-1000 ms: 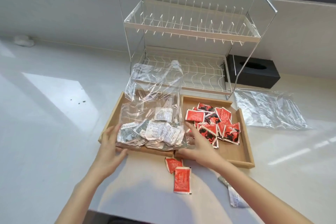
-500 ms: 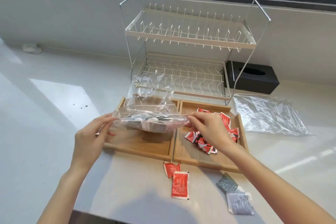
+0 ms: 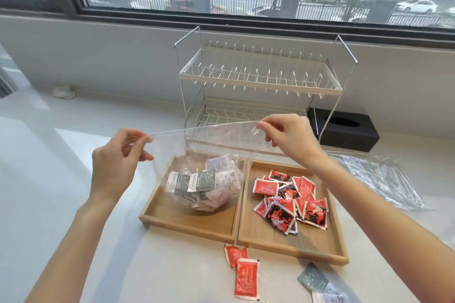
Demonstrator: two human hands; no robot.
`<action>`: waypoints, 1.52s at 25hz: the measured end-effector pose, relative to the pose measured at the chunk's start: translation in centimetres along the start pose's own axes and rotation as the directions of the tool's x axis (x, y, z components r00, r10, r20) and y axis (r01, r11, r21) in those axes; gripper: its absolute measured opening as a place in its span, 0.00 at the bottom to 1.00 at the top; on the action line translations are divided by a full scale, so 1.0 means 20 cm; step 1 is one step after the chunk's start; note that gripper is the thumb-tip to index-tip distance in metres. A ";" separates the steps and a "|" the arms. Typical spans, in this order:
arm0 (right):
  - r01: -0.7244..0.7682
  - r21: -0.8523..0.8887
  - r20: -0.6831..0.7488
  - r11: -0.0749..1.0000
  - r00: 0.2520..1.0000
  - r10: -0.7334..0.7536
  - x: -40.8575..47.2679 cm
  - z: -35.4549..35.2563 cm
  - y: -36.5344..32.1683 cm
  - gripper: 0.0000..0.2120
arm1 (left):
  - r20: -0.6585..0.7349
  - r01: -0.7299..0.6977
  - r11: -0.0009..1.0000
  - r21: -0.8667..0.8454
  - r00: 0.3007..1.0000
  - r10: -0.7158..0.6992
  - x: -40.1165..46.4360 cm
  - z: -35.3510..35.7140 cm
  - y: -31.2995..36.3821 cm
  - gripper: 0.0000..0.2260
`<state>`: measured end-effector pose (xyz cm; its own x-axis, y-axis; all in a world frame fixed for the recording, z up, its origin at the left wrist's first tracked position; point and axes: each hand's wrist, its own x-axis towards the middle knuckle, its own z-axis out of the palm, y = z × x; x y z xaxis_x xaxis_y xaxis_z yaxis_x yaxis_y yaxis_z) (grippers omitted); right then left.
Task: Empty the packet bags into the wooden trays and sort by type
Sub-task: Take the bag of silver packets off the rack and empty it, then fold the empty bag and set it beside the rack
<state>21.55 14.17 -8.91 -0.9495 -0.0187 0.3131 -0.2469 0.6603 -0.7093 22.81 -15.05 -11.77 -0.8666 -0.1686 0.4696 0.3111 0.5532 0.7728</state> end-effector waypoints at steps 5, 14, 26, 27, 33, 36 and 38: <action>0.093 -0.041 -0.063 0.995 0.993 -0.095 0.15 -0.11 -0.11 0.09 | -0.038 -0.086 0.996 0.004 0.996 0.086 0.16 -0.04 0.13 0.07; 0.208 -0.048 -0.188 0.977 0.959 -0.213 0.28 -0.32 -0.26 0.09 | -0.151 -0.277 0.958 -0.071 0.953 0.264 0.35 -0.11 0.33 0.06; 0.219 0.175 -0.267 0.960 0.949 -0.167 0.16 -0.60 -0.21 0.06 | -0.072 -0.497 0.852 -0.167 0.868 0.492 0.34 0.02 0.43 0.05; 0.231 0.146 -0.246 0.962 0.950 -0.191 0.11 -0.61 -0.17 0.06 | -0.040 -0.524 0.841 -0.136 0.851 0.524 0.31 0.03 0.41 0.07; 0.120 -0.054 -0.092 0.991 0.988 -0.125 -0.24 -0.44 0.23 0.10 | 0.333 -0.589 0.808 -0.010 0.760 0.558 0.03 0.20 0.09 0.17; -0.061 -0.102 -0.001 0.993 0.998 0.061 -0.40 -0.27 0.46 0.08 | 0.492 -0.551 0.833 0.048 0.739 0.460 -0.14 0.32 -0.12 0.19; -0.192 -0.084 0.051 0.978 0.979 0.197 -0.51 -0.17 0.57 0.06 | 0.560 -0.518 0.851 0.088 0.732 0.388 -0.26 0.38 -0.24 0.21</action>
<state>29.15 24.41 -18.01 -0.9882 0.0731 0.1347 -0.0428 0.7123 -0.7005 22.86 -10.63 -21.20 -0.7325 0.5478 0.4041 0.6791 0.6298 0.3772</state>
